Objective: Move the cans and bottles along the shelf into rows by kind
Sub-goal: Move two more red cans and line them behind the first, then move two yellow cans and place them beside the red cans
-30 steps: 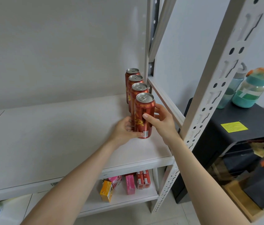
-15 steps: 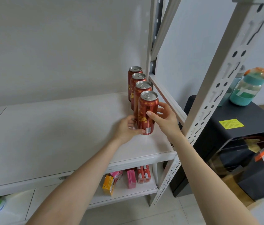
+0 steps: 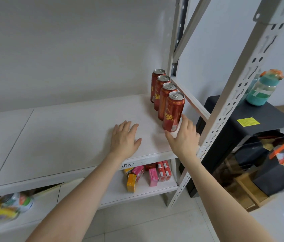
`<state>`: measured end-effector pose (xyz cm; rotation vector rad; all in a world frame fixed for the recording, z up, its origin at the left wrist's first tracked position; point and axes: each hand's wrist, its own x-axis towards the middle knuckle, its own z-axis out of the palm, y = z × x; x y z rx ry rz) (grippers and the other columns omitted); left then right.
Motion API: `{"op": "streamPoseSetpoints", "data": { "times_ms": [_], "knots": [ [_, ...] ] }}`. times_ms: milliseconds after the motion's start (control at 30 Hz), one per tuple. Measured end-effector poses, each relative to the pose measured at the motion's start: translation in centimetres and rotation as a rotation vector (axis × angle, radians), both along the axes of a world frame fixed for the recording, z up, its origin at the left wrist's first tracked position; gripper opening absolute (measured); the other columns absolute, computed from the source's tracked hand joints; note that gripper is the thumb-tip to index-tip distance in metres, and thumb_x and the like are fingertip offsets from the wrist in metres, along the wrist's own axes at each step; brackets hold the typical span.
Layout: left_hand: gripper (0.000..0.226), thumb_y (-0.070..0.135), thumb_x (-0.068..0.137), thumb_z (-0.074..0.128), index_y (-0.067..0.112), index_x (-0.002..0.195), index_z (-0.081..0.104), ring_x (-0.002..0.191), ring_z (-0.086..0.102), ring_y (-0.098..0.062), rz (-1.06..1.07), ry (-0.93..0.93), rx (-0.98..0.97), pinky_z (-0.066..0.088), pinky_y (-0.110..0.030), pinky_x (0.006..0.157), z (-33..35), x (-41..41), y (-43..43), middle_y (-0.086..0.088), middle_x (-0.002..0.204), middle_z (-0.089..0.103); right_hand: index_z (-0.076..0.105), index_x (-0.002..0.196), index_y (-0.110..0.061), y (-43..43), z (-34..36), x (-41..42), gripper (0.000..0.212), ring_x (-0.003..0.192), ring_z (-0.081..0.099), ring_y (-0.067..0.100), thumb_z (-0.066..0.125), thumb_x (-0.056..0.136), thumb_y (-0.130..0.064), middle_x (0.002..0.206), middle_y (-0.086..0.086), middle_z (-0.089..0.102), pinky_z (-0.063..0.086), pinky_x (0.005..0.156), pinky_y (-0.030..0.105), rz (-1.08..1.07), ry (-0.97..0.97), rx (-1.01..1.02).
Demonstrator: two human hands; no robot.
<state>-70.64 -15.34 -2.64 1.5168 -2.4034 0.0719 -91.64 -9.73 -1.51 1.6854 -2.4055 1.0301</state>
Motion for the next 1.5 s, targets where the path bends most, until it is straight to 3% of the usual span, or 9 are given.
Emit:
{"op": "streamPoseSetpoints", "data": {
  "times_ms": [167, 433, 767, 1333, 1500],
  "knots": [
    [0.062, 0.048, 0.094, 0.052, 0.02, 0.148, 0.038, 0.149, 0.02, -0.032, 0.058, -0.088, -0.04, 0.012, -0.053, 0.118, 0.5, 3.5, 2.8, -0.014, 0.159, 0.03, 0.023, 0.153, -0.017, 2.7, 0.3, 2.4, 0.085, 0.14, 0.036, 0.033, 0.06, 0.088, -0.056, 0.156, 0.011, 0.035, 0.032, 0.111, 0.053, 0.022, 0.237, 0.145],
    [0.065, 0.053, 0.097, 0.044, 0.024, 0.153, 0.026, 0.152, 0.01, -0.031, 0.209, -0.129, -0.034, 0.007, -0.054, 0.12, 0.9, 8.8, 10.1, -0.011, 0.163, 0.019, 0.012, 0.155, -0.019, 7.1, 0.4, 6.8, 0.086, 0.15, 0.02, 0.033, 0.052, 0.091, -0.059, 0.164, 0.01, 0.019, 0.018, 0.117, 0.059, 0.138, 0.38, 0.256],
    [0.065, 0.054, 0.098, 0.041, 0.026, 0.154, 0.025, 0.152, 0.008, -0.03, 0.301, -0.158, -0.016, 0.007, -0.055, 0.121, 0.3, 17.7, 17.7, -0.011, 0.164, 0.016, 0.007, 0.156, -0.02, 11.1, 0.5, 16.1, 0.085, 0.152, 0.012, 0.031, 0.048, 0.093, -0.058, 0.166, 0.01, 0.011, 0.012, 0.118, 0.059, 0.272, 0.39, 0.262],
    [0.067, 0.056, 0.094, 0.046, 0.027, 0.152, 0.03, 0.151, 0.015, -0.032, 0.344, -0.239, -0.033, 0.011, -0.057, 0.119, 1.6, 41.8, 17.2, -0.011, 0.162, 0.023, 0.006, 0.157, -0.02, 10.7, 0.4, 39.6, 0.085, 0.153, 0.011, 0.028, 0.046, 0.094, -0.061, 0.166, 0.008, 0.011, 0.012, 0.119, 0.058, 0.301, 0.387, 0.231],
    [0.067, 0.054, 0.096, 0.043, 0.027, 0.154, 0.023, 0.152, 0.01, -0.031, 0.374, -0.242, 0.001, 0.009, -0.056, 0.119, 1.3, 47.7, 16.2, -0.011, 0.164, 0.018, 0.003, 0.158, -0.02, 9.4, -0.1, 45.2, 0.086, 0.153, 0.009, 0.028, 0.044, 0.095, -0.061, 0.167, 0.007, 0.009, 0.01, 0.119, 0.057, 0.342, 0.392, 0.246]
  ]
}}
